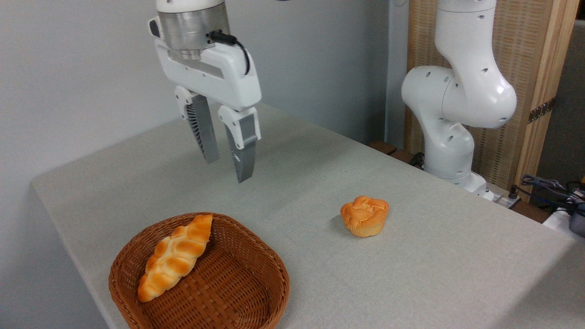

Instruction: Put bread into the basket

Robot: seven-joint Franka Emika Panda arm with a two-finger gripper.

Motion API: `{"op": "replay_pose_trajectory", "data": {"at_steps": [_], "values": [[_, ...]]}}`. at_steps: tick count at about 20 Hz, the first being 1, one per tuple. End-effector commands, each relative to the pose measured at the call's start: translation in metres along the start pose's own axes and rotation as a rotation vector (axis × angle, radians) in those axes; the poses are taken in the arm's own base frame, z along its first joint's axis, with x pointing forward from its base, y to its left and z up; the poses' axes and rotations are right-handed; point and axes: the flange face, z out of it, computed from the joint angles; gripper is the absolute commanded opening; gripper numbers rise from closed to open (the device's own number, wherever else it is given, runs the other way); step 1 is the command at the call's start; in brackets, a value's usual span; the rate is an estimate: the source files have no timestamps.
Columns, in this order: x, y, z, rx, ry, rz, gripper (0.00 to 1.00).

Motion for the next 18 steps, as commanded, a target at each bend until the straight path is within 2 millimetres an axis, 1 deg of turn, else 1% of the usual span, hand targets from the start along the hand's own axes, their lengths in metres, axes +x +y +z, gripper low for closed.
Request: {"op": "replay_pose_trajectory", "data": {"at_steps": [1, 3, 4, 12, 14, 18], "values": [[-0.023, -0.007, -0.006, -0.035, -0.005, 0.059, 1.00], [-0.026, -0.012, -0.009, -0.034, -0.001, 0.052, 1.00], [-0.031, -0.018, -0.011, -0.038, 0.005, 0.038, 1.00], [-0.023, -0.009, -0.007, -0.060, 0.004, 0.041, 1.00], [-0.019, -0.005, -0.010, -0.059, 0.008, 0.050, 1.00], [-0.020, -0.005, -0.010, -0.059, -0.001, 0.060, 1.00]]}}
